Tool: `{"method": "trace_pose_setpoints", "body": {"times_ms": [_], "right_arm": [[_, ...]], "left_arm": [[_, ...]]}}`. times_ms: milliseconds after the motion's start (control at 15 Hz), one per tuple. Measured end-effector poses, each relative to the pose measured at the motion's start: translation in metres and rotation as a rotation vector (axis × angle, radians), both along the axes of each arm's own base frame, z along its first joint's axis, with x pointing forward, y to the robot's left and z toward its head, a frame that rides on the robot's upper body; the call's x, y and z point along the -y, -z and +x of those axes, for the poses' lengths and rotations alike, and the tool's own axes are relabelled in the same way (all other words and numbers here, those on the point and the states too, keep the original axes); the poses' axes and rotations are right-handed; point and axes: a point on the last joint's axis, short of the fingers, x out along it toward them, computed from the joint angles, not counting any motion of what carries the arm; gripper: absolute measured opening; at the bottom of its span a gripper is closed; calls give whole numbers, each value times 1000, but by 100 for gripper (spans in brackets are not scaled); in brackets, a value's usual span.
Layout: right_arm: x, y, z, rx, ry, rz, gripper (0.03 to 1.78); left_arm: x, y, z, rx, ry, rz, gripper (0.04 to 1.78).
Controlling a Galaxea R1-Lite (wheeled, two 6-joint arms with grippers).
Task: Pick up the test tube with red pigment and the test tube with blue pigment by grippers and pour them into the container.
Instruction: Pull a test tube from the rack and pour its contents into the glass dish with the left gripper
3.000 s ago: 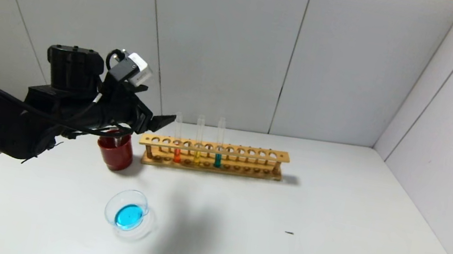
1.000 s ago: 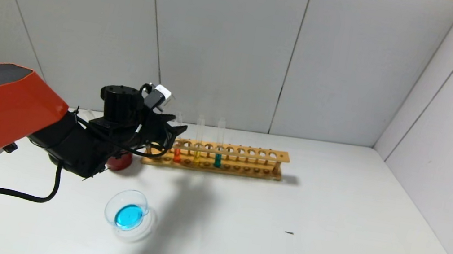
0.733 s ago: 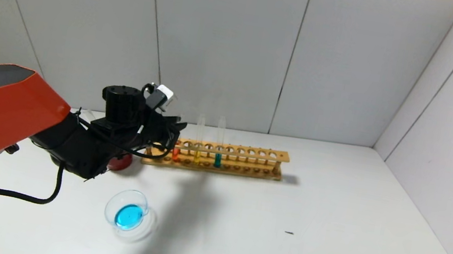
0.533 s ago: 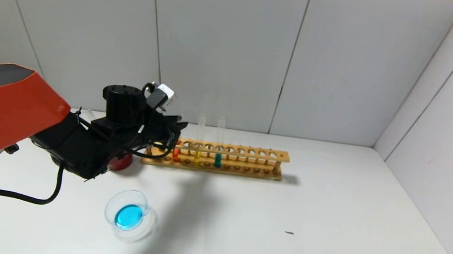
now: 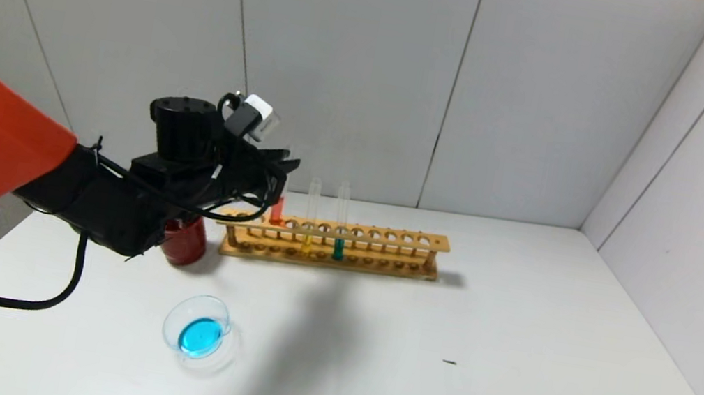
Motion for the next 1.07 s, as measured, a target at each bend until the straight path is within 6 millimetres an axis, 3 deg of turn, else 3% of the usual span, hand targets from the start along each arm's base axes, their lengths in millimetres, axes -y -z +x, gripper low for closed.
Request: {"method": "trace_pose_setpoints", "body": {"times_ms": [533, 667, 867, 1067], "right_arm": [[0, 0, 0, 0, 0, 0, 175], [0, 0, 0, 0, 0, 0, 175], [0, 0, 0, 0, 0, 0, 175], [0, 0, 0, 0, 0, 0, 175]], "left_arm": [[-13, -80, -41, 126, 7, -35, 30], [-20, -81, -59, 126, 9, 8, 30], [-50, -77, -87, 159, 23, 235, 30], [-64, -73, -110, 182, 82, 464, 30]]}}
